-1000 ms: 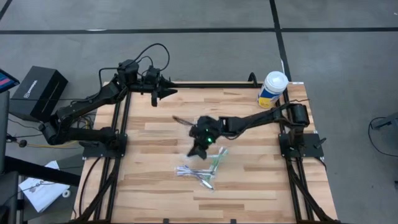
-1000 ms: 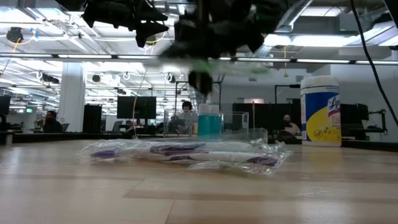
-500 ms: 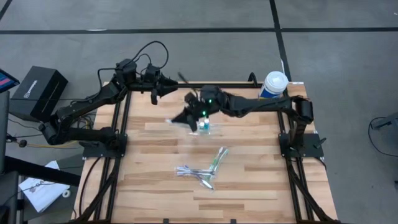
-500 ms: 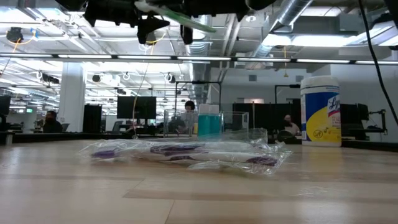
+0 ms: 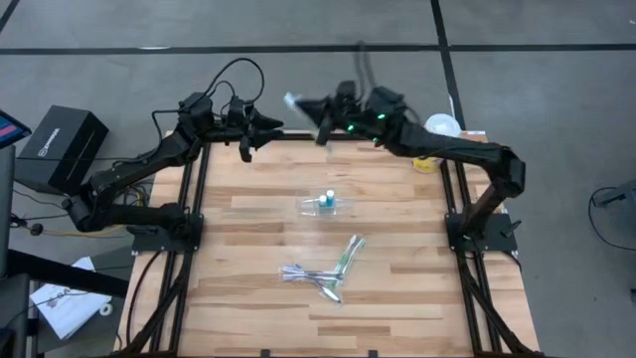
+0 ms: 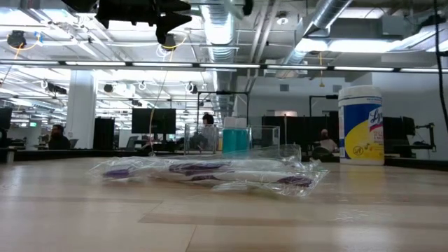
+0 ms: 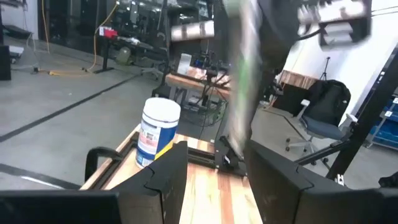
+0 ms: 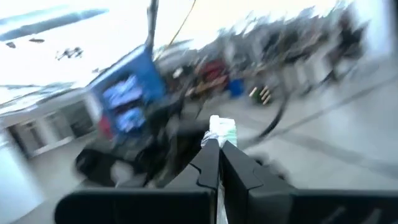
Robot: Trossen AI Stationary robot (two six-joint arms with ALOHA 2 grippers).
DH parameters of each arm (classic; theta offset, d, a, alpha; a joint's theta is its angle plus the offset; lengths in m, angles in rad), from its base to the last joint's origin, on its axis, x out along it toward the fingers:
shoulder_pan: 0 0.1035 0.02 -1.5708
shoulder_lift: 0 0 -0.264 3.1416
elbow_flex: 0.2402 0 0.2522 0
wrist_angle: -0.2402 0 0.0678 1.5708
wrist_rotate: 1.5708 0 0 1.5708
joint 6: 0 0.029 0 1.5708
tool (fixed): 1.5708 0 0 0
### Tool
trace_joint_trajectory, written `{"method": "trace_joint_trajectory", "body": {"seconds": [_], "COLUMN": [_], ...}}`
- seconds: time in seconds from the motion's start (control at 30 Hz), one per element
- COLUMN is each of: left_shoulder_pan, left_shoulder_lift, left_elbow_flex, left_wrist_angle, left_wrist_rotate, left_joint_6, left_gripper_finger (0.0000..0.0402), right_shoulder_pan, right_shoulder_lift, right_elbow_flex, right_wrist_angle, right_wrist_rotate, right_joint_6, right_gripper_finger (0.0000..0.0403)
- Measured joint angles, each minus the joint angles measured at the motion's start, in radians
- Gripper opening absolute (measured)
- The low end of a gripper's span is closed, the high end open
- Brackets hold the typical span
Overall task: Pick & Place toothbrushing station
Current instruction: Put the bottom green toothbrush into the transparent organizer
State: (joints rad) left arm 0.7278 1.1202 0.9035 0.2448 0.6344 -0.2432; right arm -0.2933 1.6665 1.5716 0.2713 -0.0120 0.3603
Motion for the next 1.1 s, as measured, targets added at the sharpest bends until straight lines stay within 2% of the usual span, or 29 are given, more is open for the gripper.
{"method": "trace_joint_trajectory", "body": {"seconds": [0.2,0.37,0.57,0.7,0.83,0.87,0.97,1.1], "left_shoulder_pan": [0.003,0.003,0.021,0.033,0.037,0.037,0.037,0.038], "left_shoulder_lift": [0.001,0.001,0.001,0.001,0.001,0.001,0.001,0.013], "left_elbow_flex": [0.0,0.0,0.0,0.0,0.0,0.0,0.0,0.0], "left_wrist_angle": [0.022,0.044,0.042,0.034,0.024,0.025,0.023,0.02], "left_wrist_rotate": [-0.002,-0.008,-0.009,-0.01,-0.015,-0.015,-0.015,-0.015], "left_joint_6": [0.0,-0.001,-0.001,-0.014,-0.03,-0.026,0.004,0.027], "left_gripper_finger": [0.0154,0.0154,0.0154,0.0154,0.0154,0.0154,0.0154,0.0154], "right_shoulder_pan": [0.003,0.035,0.101,0.152,0.191,0.197,0.202,0.183], "right_shoulder_lift": [-0.102,-0.187,-0.295,-0.335,-0.303,-0.297,-0.302,-0.256], "right_elbow_flex": [-0.107,-0.297,-0.577,-0.791,-0.984,-1.017,-1.061,-1.059], "right_wrist_angle": [0.162,0.429,0.582,0.872,1.248,1.297,1.216,1.272], "right_wrist_rotate": [0.12,0.254,0.461,0.587,0.66,0.672,0.691,0.687], "right_joint_6": [-0.047,-0.047,-0.049,-0.071,-0.155,-0.173,-0.156,-0.158], "right_gripper_finger": [0.0,0.0,0.0,0.0,0.0,0.0,0.0,0.0]}}
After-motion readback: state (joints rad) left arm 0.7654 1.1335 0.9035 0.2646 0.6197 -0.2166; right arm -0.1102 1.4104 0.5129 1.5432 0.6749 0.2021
